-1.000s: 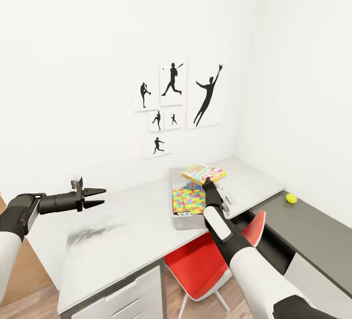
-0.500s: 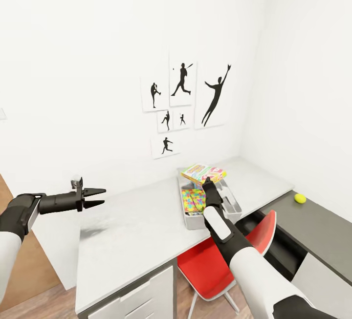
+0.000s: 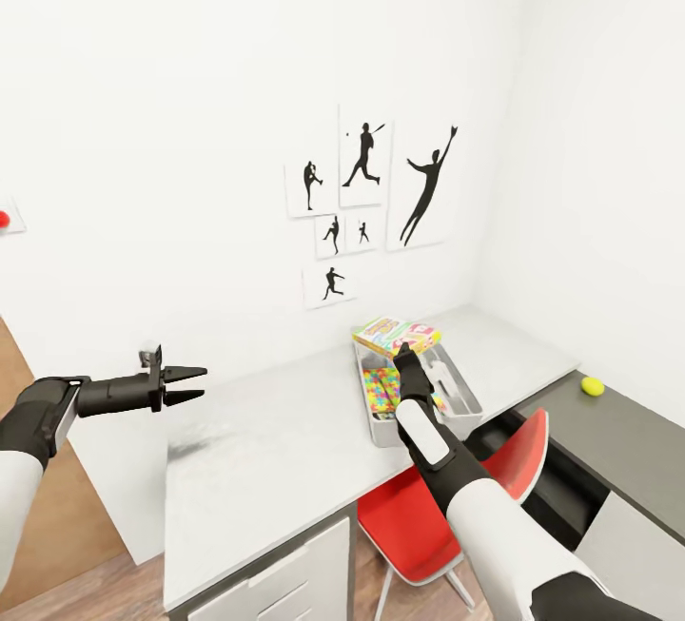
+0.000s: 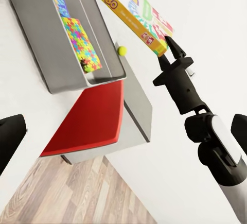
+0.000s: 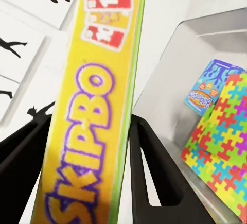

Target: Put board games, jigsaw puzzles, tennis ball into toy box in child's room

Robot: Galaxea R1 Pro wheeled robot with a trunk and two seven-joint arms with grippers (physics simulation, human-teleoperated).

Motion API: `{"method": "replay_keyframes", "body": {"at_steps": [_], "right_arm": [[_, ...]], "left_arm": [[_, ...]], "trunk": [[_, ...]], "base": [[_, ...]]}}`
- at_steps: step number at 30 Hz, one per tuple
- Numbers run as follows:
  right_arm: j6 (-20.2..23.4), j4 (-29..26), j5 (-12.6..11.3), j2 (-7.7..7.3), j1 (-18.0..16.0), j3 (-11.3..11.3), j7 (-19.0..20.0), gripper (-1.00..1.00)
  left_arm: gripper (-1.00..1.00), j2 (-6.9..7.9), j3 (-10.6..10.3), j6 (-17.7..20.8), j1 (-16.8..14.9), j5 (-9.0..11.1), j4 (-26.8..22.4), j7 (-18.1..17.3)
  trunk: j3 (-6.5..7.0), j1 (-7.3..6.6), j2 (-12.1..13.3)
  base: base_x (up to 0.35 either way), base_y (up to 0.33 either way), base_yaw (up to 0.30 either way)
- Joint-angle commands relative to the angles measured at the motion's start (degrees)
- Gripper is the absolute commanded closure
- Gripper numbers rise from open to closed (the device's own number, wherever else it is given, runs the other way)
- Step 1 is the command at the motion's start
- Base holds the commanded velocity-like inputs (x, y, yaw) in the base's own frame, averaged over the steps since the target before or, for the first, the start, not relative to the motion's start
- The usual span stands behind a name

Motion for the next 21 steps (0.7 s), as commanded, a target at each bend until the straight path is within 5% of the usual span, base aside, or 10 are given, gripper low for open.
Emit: {"method": "replay_keyframes", "body": {"at_steps": [1,13,21], "right_arm": [[-0.3,0.0,-0.3,0.0,-0.1,0.2,-0.3,1.0],[-2.0,0.0,-1.9,0.0,-2.1,0.2,-0.7,1.0],[-3.5,0.1,-1.8,0.0,-3.0,0.2,-4.3,1.0]], "left_arm": [[-1.0,-0.02,0.2,0.6,0.0,-0.6,0.0,-0.5],[-1.0,0.08,0.2,0.6,0.0,-0.6,0.0,-0.5],[-1.0,0.04,0.2,0.6,0.0,-0.6,0.0,-0.5]], "trunk": [[-0.07,0.03,-0.1],[-0.07,0.03,-0.1],[-0.07,0.03,-0.1]], "base": [[0.0,0.044,0.0],[0.0,0.006,0.0],[0.0,0.0,0.0]]}}
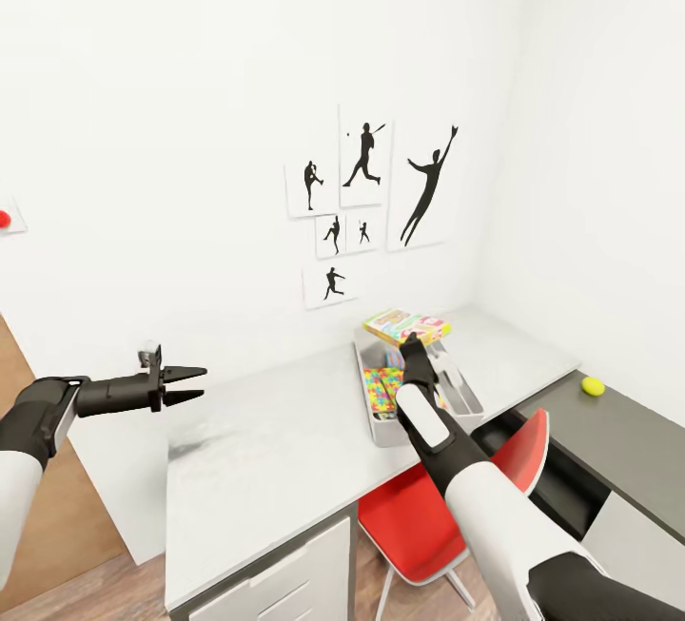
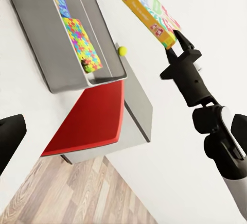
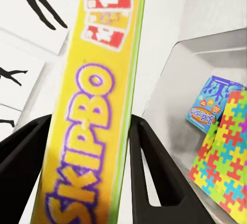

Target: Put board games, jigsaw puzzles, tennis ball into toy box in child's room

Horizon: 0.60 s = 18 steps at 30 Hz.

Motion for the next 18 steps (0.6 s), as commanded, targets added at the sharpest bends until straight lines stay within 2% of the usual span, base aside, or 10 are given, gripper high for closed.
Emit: {"method": "replay_keyframes", "body": {"at_steps": [1,6,14,18], "right_arm": [[-0.3,0.1,-0.2,0.0,-0.1,0.2,-0.6,1.0],[-0.7,4.1,-0.1,0.0,-2.1,0.2,-2.7,1.0],[-1.3,6.4,-0.2,0.0,-3.5,0.2,-3.0,1.0],[-1.3,10.5,-0.3,0.0,-5.6,0.2,-3.0,1.0]], "left_arm": [[-1.0,-0.02,0.2,0.6,0.0,-0.6,0.0,-0.5],[-1.0,-0.08,0.2,0.6,0.0,-0.6,0.0,-0.5],[-1.0,-0.16,0.2,0.6,0.0,-0.6,0.0,-0.5],[-1.0,-0.18,0.2,0.6,0.0,-0.6,0.0,-0.5]], "trunk": [[-0.07,0.03,-0.1],[-0.07,0.03,-0.1],[-0.07,0.03,-0.1],[-0.07,0.03,-0.1]], "base": [[0.0,0.0,0.0],[0.0,0.0,0.0],[0.0,0.0,0.0],[0.0,0.0,0.0]]}}
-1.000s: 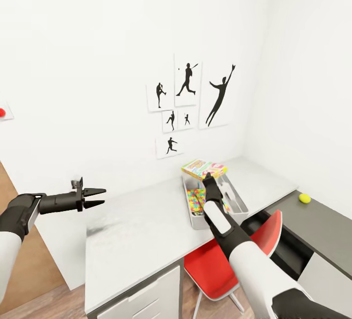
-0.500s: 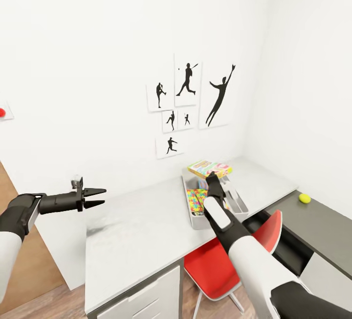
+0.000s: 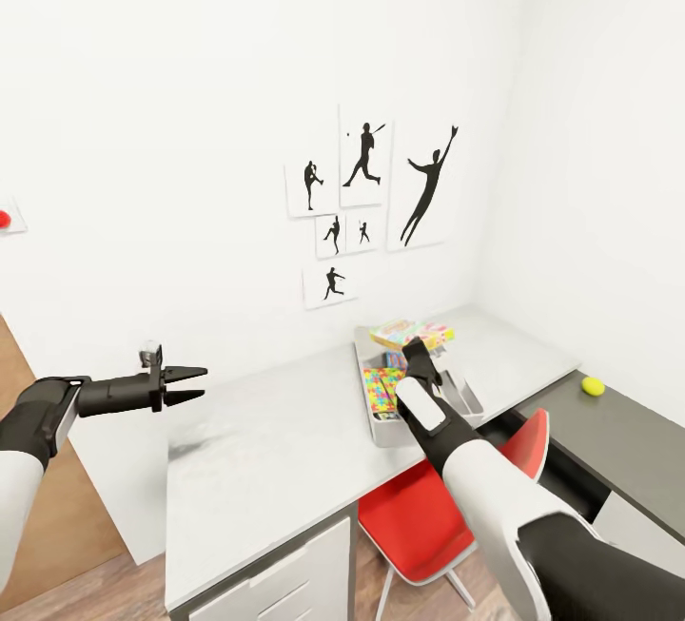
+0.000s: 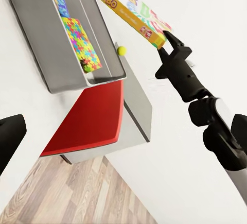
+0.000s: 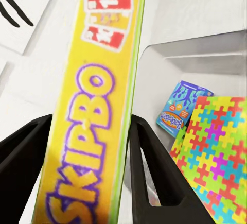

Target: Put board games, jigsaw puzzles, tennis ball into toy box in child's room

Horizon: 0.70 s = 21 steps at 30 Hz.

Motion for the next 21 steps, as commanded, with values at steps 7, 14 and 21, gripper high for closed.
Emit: {"method": "replay_keyframes", "body": {"at_steps": [7,14,21], "right_arm": [[-0.1,1.9,-0.1,0.0,-1.0,0.3,-0.2,1.0],[1.1,2.0,-0.1,0.0,-1.2,0.3,-0.2,1.0],[1.8,2.4,-0.1,0.0,-1.8,0.3,-0.2,1.0]], "left_arm": [[-1.0,-0.11,0.2,0.6,0.0,-0.6,0.0,-0.5],[-1.0,-0.18,0.2,0.6,0.0,-0.6,0.0,-0.5],[-1.0,-0.12,0.3,0.6,0.0,-0.6,0.0,-0.5]], "trunk": [[-0.07,0.03,-0.1],[-0.07,0.03,-0.1],[-0.07,0.03,-0.1]], "base": [[0.0,0.0,0.0],[0.0,0.0,0.0],[0.0,0.0,0.0]]}}
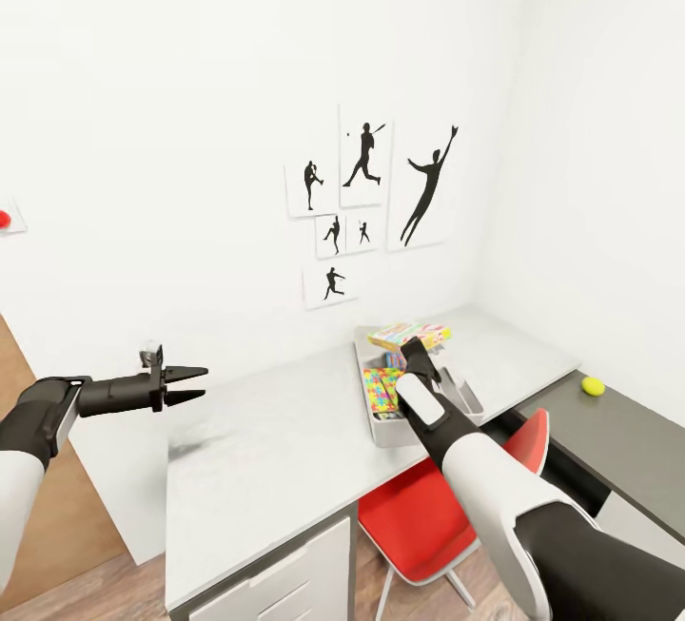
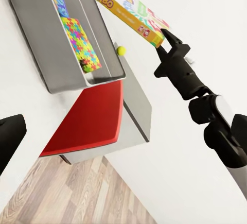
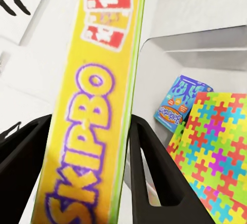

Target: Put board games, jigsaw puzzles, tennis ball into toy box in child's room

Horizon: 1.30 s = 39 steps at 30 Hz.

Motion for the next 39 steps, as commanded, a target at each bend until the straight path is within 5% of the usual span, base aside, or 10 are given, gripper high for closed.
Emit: {"method": "replay_keyframes", "body": {"at_steps": [1,8,9,31,35,39], "right_arm": [[-0.3,0.1,-0.2,0.0,-0.1,0.3,-0.3,1.0],[-0.3,0.2,-0.2,0.0,-0.2,0.3,-0.3,1.0],[-0.3,0.2,-0.2,0.0,-0.2,0.3,-0.3,-1.0],[0.0,-0.8,-0.2,0.0,-0.2,0.3,-0.4,-1.0],[3.0,-7.0,0.1,0.0,0.0,0.4,-0.3,-1.0],[14.9,-21.2,0.5,0.0,0.6,0.2,-1.1,-1.0]], "left_arm": [[-1.0,-0.02,0.2,0.6,0.0,-0.6,0.0,-0.5],[-1.0,-0.02,0.2,0.6,0.0,-0.6,0.0,-0.5],[-1.0,-0.02,0.2,0.6,0.0,-0.6,0.0,-0.5],[-1.0,0.0,0.2,0.6,0.0,-0.6,0.0,-0.5],[-1.0,0.13,0.2,0.6,0.0,-0.6,0.0,-0.5],[-1.0,0.16,0.2,0.6,0.0,-0.6,0.0,-0.5]], "trunk": [[-0.07,0.03,-0.1],[-0.07,0.03,-0.1],[-0.07,0.03,-0.1],[-0.07,0.03,-0.1],[-0.07,0.03,-0.1],[-0.07,0.03,-0.1]], "base": [[0.0,0.0,0.0],[0.0,0.0,0.0],[0.0,0.0,0.0],[0.0,0.0,0.0],[0.0,0.0,0.0],[0.0,0.0,0.0]]}}
